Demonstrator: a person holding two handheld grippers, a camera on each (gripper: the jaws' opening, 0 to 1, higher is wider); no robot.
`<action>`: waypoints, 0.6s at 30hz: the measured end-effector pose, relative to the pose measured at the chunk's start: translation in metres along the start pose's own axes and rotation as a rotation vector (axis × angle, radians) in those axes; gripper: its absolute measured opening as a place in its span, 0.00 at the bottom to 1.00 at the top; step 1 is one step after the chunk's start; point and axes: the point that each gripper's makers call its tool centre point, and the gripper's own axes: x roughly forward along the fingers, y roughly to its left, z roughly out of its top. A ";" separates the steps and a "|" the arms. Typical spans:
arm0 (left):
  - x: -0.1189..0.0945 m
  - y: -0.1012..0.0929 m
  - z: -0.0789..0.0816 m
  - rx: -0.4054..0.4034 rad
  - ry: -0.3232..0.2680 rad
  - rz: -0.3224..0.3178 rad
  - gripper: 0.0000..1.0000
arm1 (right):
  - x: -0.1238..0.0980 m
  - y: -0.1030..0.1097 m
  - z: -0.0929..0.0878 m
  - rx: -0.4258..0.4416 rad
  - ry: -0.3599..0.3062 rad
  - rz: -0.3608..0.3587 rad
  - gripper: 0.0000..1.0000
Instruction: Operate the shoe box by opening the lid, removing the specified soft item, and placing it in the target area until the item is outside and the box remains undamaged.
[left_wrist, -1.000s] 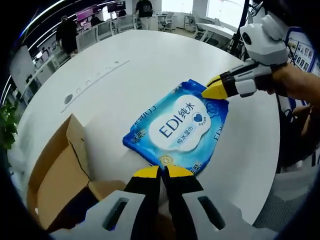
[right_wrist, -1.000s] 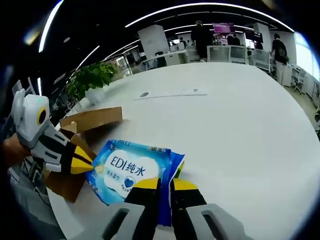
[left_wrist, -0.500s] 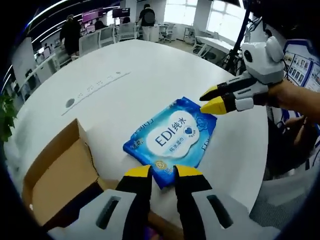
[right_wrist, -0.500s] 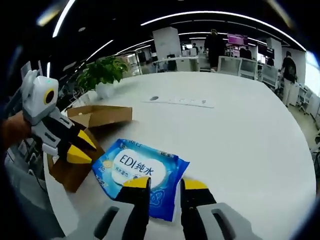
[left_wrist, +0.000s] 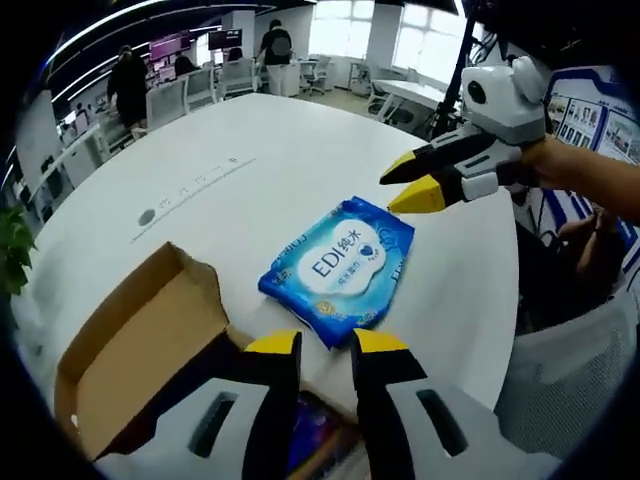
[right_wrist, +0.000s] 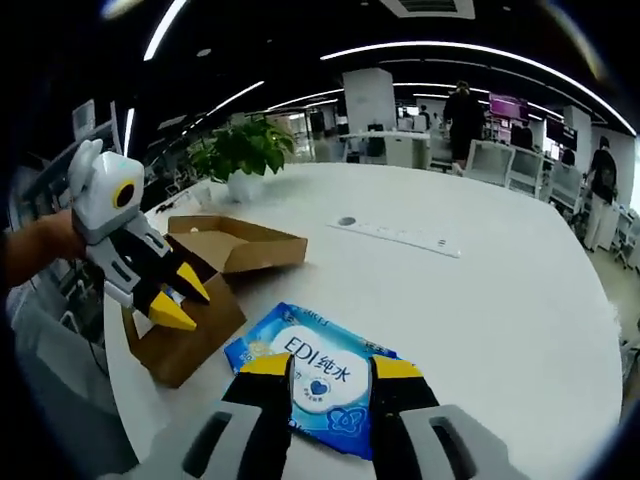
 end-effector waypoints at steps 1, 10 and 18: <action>-0.004 0.002 -0.002 0.001 -0.003 0.000 0.19 | 0.001 0.004 0.004 -0.008 -0.003 0.010 0.26; -0.023 0.011 -0.006 0.010 -0.024 -0.017 0.20 | 0.010 0.031 0.020 -0.054 -0.013 0.079 0.27; -0.041 0.022 -0.015 0.018 -0.034 -0.015 0.21 | 0.020 0.068 0.033 -0.101 -0.014 0.164 0.27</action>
